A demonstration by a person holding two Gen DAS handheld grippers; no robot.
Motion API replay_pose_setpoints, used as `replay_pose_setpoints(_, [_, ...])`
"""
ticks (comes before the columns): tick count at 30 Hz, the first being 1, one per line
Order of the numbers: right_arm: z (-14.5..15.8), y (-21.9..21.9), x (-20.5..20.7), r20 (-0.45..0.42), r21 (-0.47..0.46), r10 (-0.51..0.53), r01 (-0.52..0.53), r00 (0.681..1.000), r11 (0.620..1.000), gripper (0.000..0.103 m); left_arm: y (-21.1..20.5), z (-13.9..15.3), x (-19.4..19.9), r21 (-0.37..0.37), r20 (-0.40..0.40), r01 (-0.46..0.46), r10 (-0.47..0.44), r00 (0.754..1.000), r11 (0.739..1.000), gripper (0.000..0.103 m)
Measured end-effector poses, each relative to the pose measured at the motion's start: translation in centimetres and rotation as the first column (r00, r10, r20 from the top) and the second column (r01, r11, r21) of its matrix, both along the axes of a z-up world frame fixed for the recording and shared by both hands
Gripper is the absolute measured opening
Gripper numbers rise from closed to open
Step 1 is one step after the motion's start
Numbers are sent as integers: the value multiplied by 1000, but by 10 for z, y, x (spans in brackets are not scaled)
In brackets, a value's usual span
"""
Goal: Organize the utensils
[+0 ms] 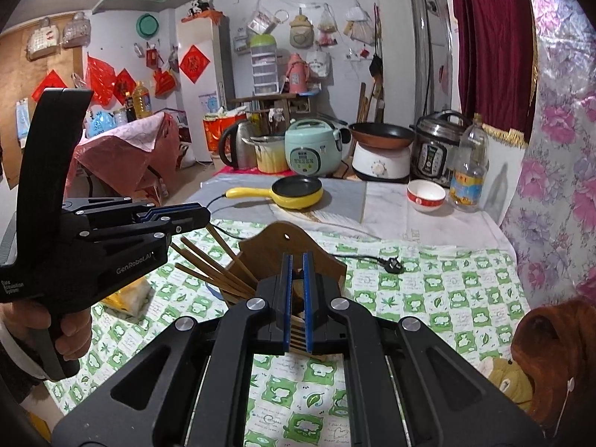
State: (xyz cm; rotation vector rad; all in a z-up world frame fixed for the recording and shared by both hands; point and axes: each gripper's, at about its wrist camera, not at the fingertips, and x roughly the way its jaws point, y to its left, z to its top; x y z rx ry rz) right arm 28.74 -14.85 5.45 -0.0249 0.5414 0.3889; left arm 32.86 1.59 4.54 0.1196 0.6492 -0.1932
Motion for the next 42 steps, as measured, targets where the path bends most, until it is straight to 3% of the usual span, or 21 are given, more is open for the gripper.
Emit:
replay_pose_setpoints(9, [-17,8,22,-84,-6,-12,11,996,1000,7,-1,-22,9,-4,-52,-13,13,999,1000,6])
replay_pose_setpoints(19, [-23,9,28,-103,4,-17,18,995,1000,7,-3,-23,9,-13,-56,-18,17,998,1000,6])
replay_pose_setpoints(23, [-26,11,29,-124,7,-11,12,992,1000,17,-1,-25,11,-36,-89,-22,19,996,999,8])
replay_pose_setpoints(24, [-27,10,30,-131,14,-13,15,991,1000,32,0,-25,11,-45,-95,-30,26,995,999,25])
replay_pose_setpoints(25, [-26,8,28,-127,25,-27,30,992,999,40,1,-25,10,-48,-92,-37,33,995,998,52])
replay_pose_setpoints(26, [-24,6,25,-113,34,-38,42,993,999,51,3,-24,7,-47,-74,-53,49,996,998,62])
replay_pose_setpoints(27, [-23,4,22,-102,39,-42,46,994,998,53,3,-21,4,-48,-54,-62,59,997,997,68])
replay_pose_setpoints(35, [-9,-5,7,-76,73,-34,40,997,997,54,-1,-7,-8,-43,-36,-67,65,997,997,78])
replay_pose_setpoints(42, [3,-8,-13,-50,75,-61,65,997,995,74,-5,4,-27,-23,-27,-78,77,997,997,82])
